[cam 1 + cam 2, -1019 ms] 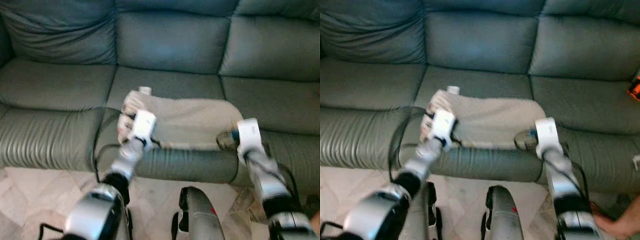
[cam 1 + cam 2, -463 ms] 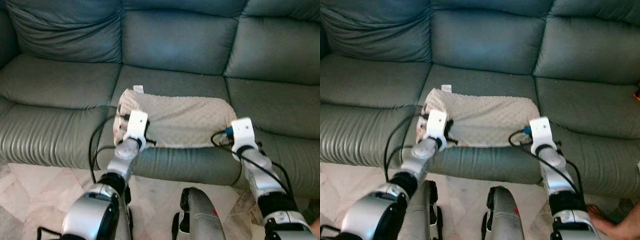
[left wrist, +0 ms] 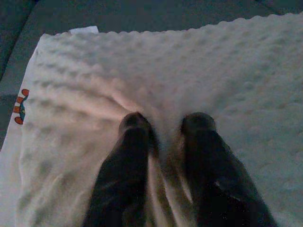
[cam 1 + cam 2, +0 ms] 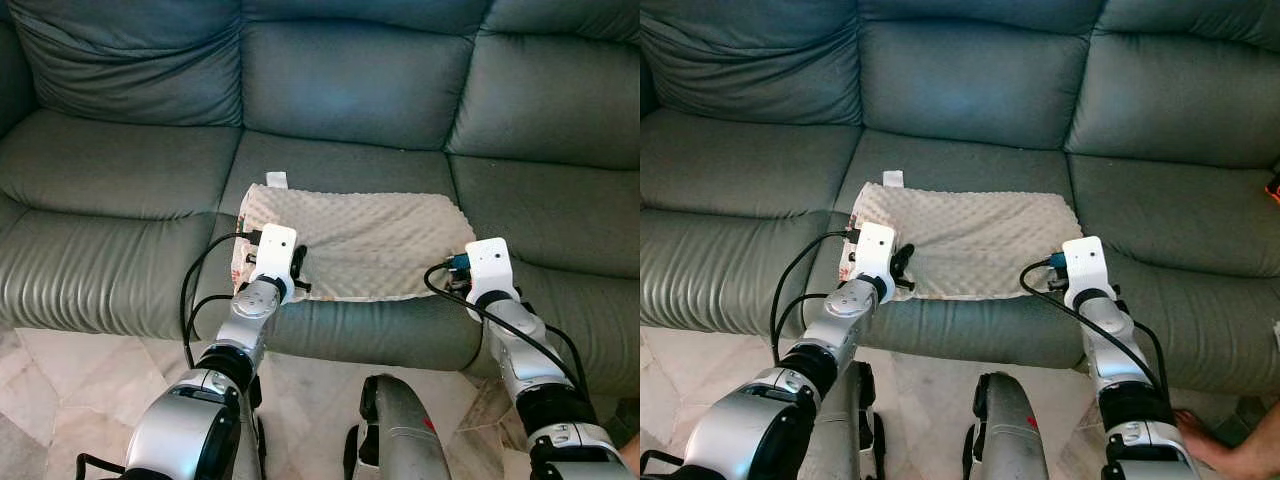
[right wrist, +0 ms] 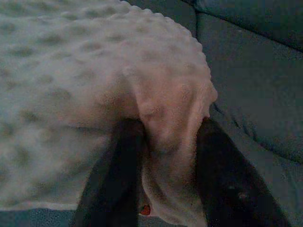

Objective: Move the pillow to the sofa

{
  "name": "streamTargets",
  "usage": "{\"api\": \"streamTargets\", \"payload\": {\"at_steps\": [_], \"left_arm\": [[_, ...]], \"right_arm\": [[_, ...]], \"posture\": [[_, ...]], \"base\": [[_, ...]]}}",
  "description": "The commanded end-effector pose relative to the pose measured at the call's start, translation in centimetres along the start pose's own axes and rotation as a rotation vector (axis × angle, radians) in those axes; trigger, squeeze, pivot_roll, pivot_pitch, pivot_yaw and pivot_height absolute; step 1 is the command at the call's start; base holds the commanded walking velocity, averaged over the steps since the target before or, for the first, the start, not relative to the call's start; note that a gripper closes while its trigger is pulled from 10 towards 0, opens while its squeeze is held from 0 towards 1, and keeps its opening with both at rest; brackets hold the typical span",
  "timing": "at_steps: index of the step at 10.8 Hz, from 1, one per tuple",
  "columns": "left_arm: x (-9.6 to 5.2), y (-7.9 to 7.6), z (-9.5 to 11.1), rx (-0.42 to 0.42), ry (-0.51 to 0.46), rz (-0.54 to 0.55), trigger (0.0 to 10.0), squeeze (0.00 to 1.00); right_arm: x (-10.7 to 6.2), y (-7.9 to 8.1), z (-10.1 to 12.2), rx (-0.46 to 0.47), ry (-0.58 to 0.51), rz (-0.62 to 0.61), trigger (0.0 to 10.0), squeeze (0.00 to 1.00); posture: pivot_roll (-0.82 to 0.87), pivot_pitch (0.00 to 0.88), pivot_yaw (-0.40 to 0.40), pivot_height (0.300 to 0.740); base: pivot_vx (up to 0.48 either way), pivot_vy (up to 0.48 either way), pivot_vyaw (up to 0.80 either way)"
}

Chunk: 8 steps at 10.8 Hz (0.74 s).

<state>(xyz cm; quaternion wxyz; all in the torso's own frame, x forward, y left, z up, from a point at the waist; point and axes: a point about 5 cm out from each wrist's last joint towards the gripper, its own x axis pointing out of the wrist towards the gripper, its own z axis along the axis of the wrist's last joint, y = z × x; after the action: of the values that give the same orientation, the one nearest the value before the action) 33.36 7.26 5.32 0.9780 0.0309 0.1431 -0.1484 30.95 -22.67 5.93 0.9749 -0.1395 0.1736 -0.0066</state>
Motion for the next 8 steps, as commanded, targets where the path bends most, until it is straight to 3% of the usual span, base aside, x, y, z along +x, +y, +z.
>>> {"api": "streamTargets", "payload": {"at_steps": [1,4,6,8], "left_arm": [[0.0,-0.2,0.0,-0.002,0.007,-0.012,10.0,1.00],[0.0,-0.2,0.0,0.011,0.006,-0.030,10.0,1.00],[-0.1,-0.1,0.0,-0.027,0.005,-0.055,10.0,1.00],[-0.3,1.2,0.3,0.008,-0.018,-0.062,10.0,1.00]], "right_arm": [[-0.1,-0.2,-0.2,0.015,0.007,-0.008,10.0,1.00],[-0.7,0.0,-0.5,0.048,0.016,-0.007,10.0,1.00],[-1.4,0.5,-1.0,0.069,0.020,-0.005,10.0,1.00],[-1.6,0.8,-0.4,0.081,-0.002,-0.006,10.0,1.00]], "posture": [[-0.05,0.164,-0.044,0.627],[-0.05,0.163,-0.044,0.627],[-0.06,0.161,-0.045,0.627],[-0.06,0.146,-0.046,0.627]], "base": [[0.000,0.000,0.00],[0.000,0.000,0.00],[0.000,0.000,0.00],[0.000,0.000,0.00]]}}
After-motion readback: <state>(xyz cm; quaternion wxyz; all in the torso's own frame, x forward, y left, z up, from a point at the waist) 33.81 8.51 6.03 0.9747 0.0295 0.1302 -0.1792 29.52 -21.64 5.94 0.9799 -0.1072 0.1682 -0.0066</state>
